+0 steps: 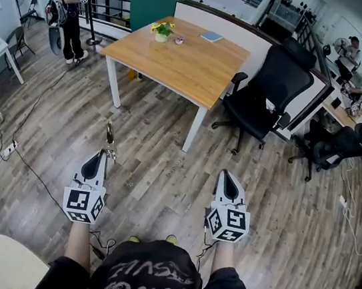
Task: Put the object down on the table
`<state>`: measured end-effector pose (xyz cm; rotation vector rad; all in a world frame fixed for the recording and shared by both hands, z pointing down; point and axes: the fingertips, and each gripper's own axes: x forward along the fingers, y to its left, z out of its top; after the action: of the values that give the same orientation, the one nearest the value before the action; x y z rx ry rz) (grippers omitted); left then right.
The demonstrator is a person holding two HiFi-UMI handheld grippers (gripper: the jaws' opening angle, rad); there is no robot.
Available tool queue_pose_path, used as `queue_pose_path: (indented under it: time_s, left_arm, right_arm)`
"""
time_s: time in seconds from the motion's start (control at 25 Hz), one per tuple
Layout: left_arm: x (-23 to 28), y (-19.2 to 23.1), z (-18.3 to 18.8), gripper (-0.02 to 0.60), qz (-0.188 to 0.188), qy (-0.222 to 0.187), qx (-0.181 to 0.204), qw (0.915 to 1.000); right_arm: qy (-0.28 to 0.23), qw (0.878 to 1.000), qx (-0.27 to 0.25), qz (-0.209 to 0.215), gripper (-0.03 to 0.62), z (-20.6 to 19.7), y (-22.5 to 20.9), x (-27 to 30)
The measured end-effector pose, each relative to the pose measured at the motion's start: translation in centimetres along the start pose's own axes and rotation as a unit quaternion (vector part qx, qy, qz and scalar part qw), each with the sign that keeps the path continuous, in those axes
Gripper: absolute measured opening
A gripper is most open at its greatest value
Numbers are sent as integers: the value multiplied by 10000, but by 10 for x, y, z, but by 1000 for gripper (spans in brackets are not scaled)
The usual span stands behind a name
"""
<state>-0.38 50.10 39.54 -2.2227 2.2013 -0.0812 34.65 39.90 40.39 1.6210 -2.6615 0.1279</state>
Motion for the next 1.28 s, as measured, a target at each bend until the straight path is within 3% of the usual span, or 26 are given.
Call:
queue_pose_path:
  time_s: [0.72,1.04,1.28]
  left_arm:
    - [-20,52,-15,15,-219,40,-30,9997]
    - [17,75,-21,15,-196,68,12,9998]
    - [74,95,-25,15,-105,132,18,9999]
  right_arm:
    - [103,9999,91,-15,5,-15,68,3]
    - [98,9999,118,21,5,-20,71,52]
    - [101,9999,128,3,5,-24,56,113]
